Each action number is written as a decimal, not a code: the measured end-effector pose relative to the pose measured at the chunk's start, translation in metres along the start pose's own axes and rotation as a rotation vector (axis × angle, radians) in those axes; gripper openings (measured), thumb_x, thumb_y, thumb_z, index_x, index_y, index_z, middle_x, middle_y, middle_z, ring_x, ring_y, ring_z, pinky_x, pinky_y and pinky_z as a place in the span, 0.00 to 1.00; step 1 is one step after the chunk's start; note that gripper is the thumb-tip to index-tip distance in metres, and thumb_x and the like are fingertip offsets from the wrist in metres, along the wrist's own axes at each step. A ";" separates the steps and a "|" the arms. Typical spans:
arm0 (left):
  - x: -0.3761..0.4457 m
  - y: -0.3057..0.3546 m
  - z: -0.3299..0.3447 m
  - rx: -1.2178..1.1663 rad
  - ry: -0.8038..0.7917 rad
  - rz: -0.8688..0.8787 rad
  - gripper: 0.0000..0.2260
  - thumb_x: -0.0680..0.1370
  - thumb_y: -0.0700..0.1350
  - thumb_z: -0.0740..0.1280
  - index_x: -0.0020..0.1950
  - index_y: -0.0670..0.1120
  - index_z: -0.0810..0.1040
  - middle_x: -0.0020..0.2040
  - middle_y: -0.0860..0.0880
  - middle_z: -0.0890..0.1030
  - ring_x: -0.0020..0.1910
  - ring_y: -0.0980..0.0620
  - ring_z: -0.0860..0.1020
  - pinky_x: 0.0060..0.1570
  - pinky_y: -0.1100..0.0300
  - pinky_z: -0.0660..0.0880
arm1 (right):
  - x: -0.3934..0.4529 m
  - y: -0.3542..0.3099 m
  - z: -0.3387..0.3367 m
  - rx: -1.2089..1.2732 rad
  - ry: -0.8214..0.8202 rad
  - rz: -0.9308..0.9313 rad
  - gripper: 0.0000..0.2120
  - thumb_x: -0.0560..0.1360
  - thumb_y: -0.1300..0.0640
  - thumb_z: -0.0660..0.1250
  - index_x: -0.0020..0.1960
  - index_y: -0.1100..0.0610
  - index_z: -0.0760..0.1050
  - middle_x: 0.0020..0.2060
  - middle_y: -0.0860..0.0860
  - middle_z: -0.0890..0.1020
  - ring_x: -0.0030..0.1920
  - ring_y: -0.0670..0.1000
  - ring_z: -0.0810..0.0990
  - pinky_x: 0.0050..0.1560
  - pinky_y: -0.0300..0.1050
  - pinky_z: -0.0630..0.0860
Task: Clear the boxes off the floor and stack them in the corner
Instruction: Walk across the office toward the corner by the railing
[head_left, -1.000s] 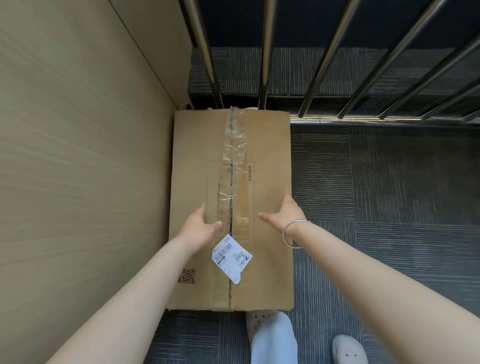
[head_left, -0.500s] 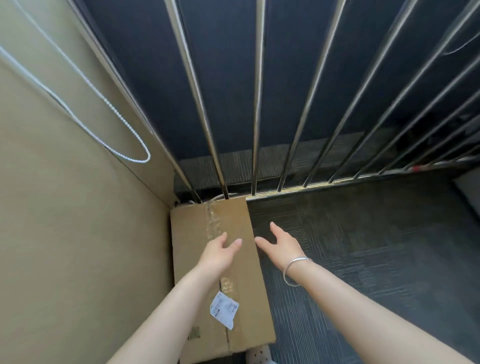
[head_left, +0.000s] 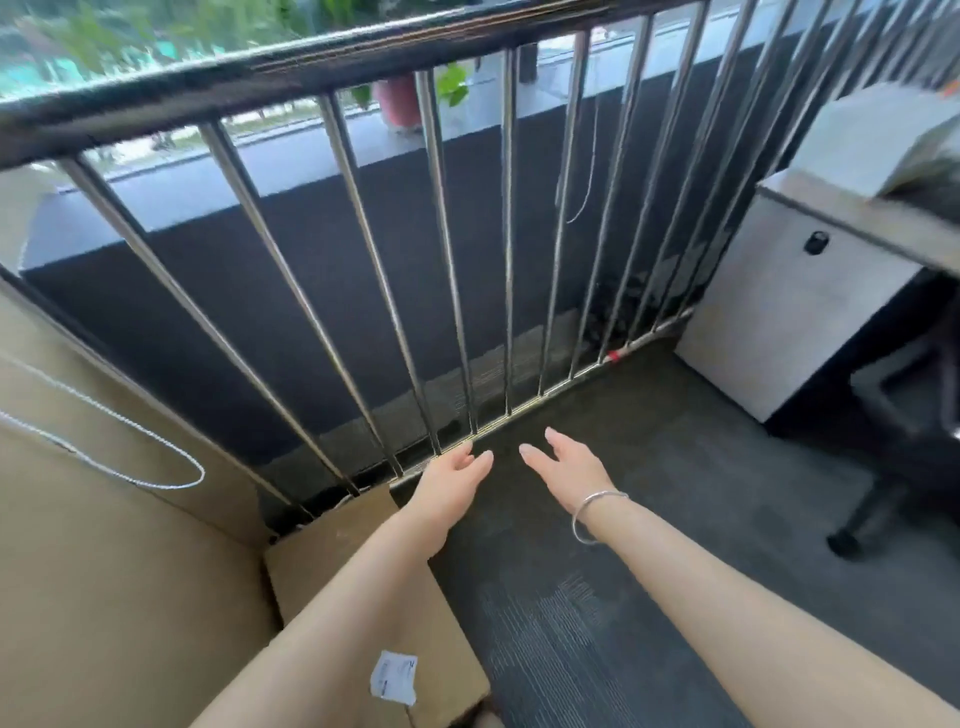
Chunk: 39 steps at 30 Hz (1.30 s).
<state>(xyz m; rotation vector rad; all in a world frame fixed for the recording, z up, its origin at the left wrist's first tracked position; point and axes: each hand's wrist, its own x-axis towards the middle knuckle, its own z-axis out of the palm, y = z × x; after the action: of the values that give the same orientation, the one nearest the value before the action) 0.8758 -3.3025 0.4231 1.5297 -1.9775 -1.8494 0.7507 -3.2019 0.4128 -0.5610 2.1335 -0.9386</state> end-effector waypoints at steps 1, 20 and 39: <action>-0.013 0.007 0.015 -0.020 -0.033 0.008 0.26 0.80 0.55 0.64 0.77 0.53 0.63 0.72 0.50 0.70 0.71 0.50 0.69 0.67 0.57 0.65 | -0.015 0.008 -0.016 0.028 0.031 0.004 0.32 0.76 0.42 0.64 0.76 0.52 0.61 0.73 0.50 0.66 0.73 0.51 0.65 0.73 0.50 0.62; -0.378 0.034 0.490 0.354 -0.773 0.382 0.22 0.78 0.48 0.68 0.71 0.44 0.71 0.61 0.45 0.79 0.56 0.49 0.78 0.52 0.55 0.75 | -0.464 0.340 -0.318 0.385 0.820 0.277 0.27 0.77 0.48 0.65 0.72 0.56 0.65 0.70 0.51 0.71 0.68 0.51 0.71 0.69 0.49 0.67; -0.786 -0.052 0.983 0.828 -1.583 0.730 0.14 0.77 0.47 0.70 0.62 0.47 0.75 0.52 0.47 0.79 0.44 0.50 0.76 0.47 0.56 0.75 | -0.902 0.680 -0.522 0.701 1.708 0.706 0.24 0.77 0.53 0.66 0.70 0.59 0.68 0.67 0.54 0.73 0.65 0.53 0.74 0.67 0.48 0.68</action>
<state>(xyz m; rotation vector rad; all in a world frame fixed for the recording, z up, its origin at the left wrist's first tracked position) 0.7184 -2.0580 0.5395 -1.3655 -3.2082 -1.9248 0.8655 -1.9695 0.5385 1.8388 2.4919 -1.8266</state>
